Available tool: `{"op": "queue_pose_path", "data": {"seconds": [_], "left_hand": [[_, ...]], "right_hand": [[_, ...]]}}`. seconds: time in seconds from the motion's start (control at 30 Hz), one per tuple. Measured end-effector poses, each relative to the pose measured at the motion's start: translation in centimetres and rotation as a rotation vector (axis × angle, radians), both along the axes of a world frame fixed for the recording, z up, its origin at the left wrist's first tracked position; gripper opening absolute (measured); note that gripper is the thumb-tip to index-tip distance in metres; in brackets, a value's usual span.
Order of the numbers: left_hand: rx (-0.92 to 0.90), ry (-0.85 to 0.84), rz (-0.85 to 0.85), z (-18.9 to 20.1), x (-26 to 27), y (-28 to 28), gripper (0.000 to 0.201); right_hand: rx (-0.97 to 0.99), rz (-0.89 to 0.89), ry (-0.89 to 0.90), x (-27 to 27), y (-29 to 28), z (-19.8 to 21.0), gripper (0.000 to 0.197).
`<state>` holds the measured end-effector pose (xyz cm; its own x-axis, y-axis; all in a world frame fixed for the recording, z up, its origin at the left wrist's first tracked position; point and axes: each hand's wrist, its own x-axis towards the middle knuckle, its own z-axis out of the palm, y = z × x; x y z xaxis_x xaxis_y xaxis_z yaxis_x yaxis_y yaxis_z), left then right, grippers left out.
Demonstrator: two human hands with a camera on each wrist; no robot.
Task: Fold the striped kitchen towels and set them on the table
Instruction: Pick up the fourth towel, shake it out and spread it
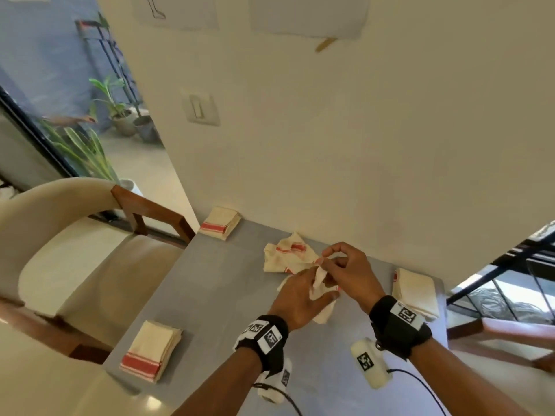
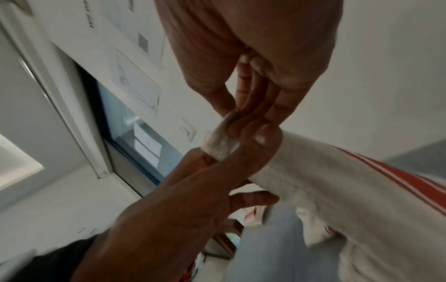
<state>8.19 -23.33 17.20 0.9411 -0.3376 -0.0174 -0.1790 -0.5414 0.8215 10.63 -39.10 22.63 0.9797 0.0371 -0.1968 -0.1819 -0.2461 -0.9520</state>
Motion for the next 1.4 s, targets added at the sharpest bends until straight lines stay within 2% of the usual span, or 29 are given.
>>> {"op": "queue_pose_path", "data": {"seconds": [0.1,0.27,0.3,0.37,0.47,0.53,0.6,0.67,0.73,0.8,0.87,0.9,0.93,1.0,1.07,1.17,1.27,1.4], "left_hand": [[-0.098,-0.099,-0.019,3.9,2.1,-0.3,0.022],[-0.167,-0.24,-0.072,12.4,5.8,2.1,0.02],[-0.189,-0.274,-0.099,14.3,6.6,2.6,0.021],[-0.204,-0.315,-0.172,18.9,8.2,3.3,0.019],[-0.148,-0.364,-0.211,25.1,9.9,3.5,0.02],[-0.118,-0.423,-0.228,28.2,10.7,3.4,0.02],[-0.105,-0.48,-0.256,30.7,11.2,3.1,0.018],[-0.074,-0.518,-0.267,32.3,11.5,2.7,0.016],[-0.059,-0.518,-0.23,32.9,11.7,2.2,0.027],[-0.045,-0.484,-0.184,32.6,11.6,2.1,0.041],[-0.045,-0.477,-0.183,31.7,11.5,2.4,0.048],[-0.064,-0.472,-0.181,31.2,11.6,2.7,0.047],[-0.081,-0.466,-0.181,30.9,11.6,3.0,0.045],[-0.088,-0.47,-0.188,30.5,12.0,3.2,0.041],[-0.078,-0.503,-0.186,30.7,12.3,2.9,0.032],[-0.072,-0.482,-0.197,31.3,12.0,2.1,0.033],[-0.068,-0.403,-0.244,30.2,11.5,2.4,0.044],[0.025,-0.352,-0.225,26.2,12.9,6.5,0.07]], "right_hand": [[-0.027,0.015,-0.094,0.8,-0.5,4.2,0.008],[-0.009,0.064,-0.181,0.9,-1.9,11.7,0.015],[-0.043,0.1,-0.227,0.9,-2.1,13.3,0.021],[-0.244,0.157,-0.36,1.2,-2.7,17.0,0.033],[-0.579,0.09,-0.622,2.1,-2.6,22.4,0.032],[-0.543,0.124,-0.71,2.9,-2.0,25.7,0.044],[-0.489,0.22,-0.686,3.4,-1.2,28.9,0.051],[-0.601,0.211,-0.746,4.1,-0.9,30.8,0.035],[-0.707,0.13,-0.83,4.5,-0.7,32.0,0.017],[-0.754,0.037,-0.877,4.5,-0.9,32.8,0.01],[-0.709,0.01,-0.843,4.1,-1.6,33.8,0.007],[-0.655,0.055,-0.781,3.9,-1.9,34.0,0.005],[-0.61,0.12,-0.722,3.7,-1.9,34.1,0.007],[-0.577,0.233,-0.635,3.5,-1.7,33.3,0.026],[-0.627,0.282,-0.636,3.8,-1.5,32.0,0.032],[-0.729,0.183,-0.741,4.4,-1.9,31.5,0.009],[-0.773,0.13,-0.778,4.2,-2.7,32.0,0.01],[-0.822,0.001,-0.82,3.4,-5.7,32.6,0.014]]}}
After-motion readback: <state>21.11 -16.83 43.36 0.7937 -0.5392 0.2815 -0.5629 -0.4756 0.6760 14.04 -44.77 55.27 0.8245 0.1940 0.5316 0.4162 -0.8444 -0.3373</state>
